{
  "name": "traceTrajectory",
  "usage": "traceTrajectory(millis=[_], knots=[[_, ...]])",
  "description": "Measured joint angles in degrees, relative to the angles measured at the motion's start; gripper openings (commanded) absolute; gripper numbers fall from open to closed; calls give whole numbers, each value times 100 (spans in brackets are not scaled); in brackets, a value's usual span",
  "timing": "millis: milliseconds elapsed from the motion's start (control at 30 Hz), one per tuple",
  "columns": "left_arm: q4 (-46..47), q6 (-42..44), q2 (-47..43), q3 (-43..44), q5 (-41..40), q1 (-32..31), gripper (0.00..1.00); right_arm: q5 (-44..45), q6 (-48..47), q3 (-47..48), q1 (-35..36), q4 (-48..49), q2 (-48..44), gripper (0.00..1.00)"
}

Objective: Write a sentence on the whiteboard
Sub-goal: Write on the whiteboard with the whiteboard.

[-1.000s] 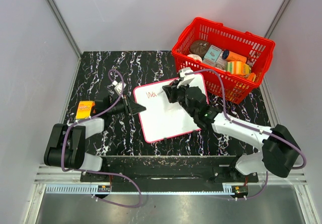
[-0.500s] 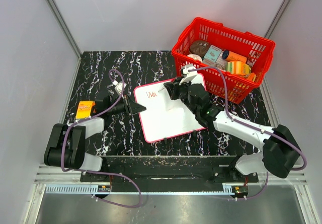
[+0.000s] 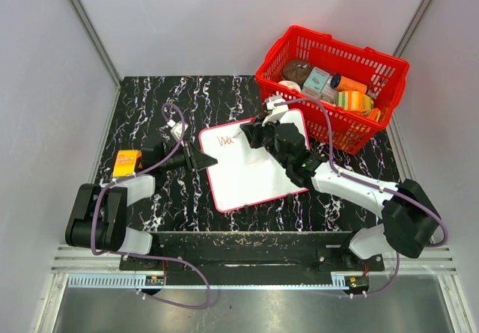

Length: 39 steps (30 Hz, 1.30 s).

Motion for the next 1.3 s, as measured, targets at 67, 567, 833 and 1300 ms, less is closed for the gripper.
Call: traceTrajectory(millis=[67, 567, 833, 1300], knots=[[-4, 0, 0, 0, -2, 0, 0, -2, 2, 0, 0, 22, 11, 0], [-28, 0, 0, 0, -13, 0, 0, -7, 46, -52, 0, 61, 11, 0], [-33, 0, 0, 0, -13, -2, 0, -52, 118, -190, 0, 90, -59, 0], [-35, 0, 0, 2, -13, -2, 0, -136, 199, -356, 0, 83, -157, 0]])
